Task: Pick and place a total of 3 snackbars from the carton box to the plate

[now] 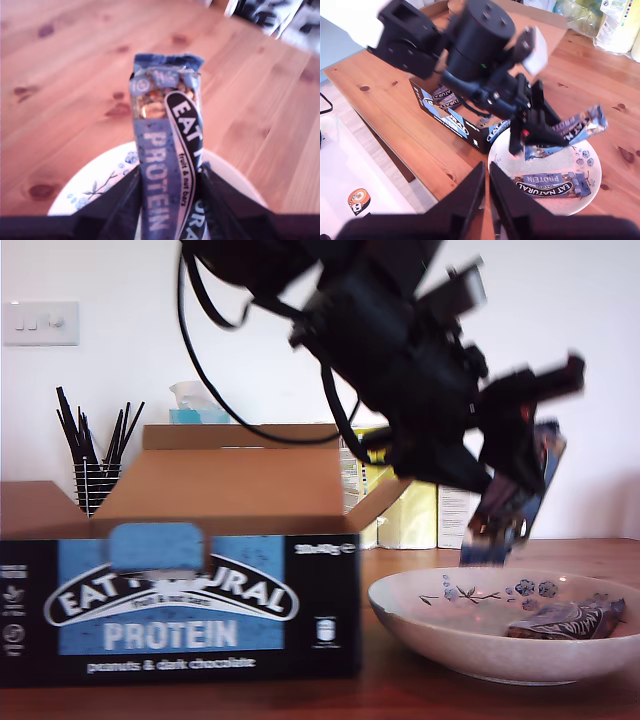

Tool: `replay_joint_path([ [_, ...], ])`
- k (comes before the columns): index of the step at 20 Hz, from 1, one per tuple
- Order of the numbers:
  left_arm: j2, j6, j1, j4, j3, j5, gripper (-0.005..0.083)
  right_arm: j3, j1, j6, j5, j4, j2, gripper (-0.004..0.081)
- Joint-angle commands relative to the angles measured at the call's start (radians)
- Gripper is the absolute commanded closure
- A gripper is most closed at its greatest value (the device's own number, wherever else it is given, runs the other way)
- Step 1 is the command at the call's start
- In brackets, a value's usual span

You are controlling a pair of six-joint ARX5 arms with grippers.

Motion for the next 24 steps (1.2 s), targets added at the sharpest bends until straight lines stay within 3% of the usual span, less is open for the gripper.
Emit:
replay_joint_path([
  [1, 0.024, 0.023, -0.003, -0.028, 0.045, -0.014, 0.0593, -0.018, 0.004, 0.005, -0.001, 0.003, -0.005, 0.0783],
  [9, 0.033, 0.028, 0.011, -0.238, 0.059, -0.059, 0.0593, -0.018, 0.004, -0.013, -0.001, 0.004, -0.005, 0.0783],
  [13, 0.033, 0.028, 0.013, -0.232, 0.067, -0.060, 0.0588, -0.018, 0.004, -0.014, -0.001, 0.004, -0.005, 0.0783],
  [18, 0.033, 0.028, 0.012, -0.259, 0.105, -0.060, 0.0444, -0.018, 0.004, -0.014, -0.002, 0.004, -0.005, 0.0783],
  [24, 0.033, 0.028, 0.013, -0.290, 0.120, -0.058, 0.0444, -0.018, 0.004, -0.019, -0.002, 0.005, -0.005, 0.0783],
])
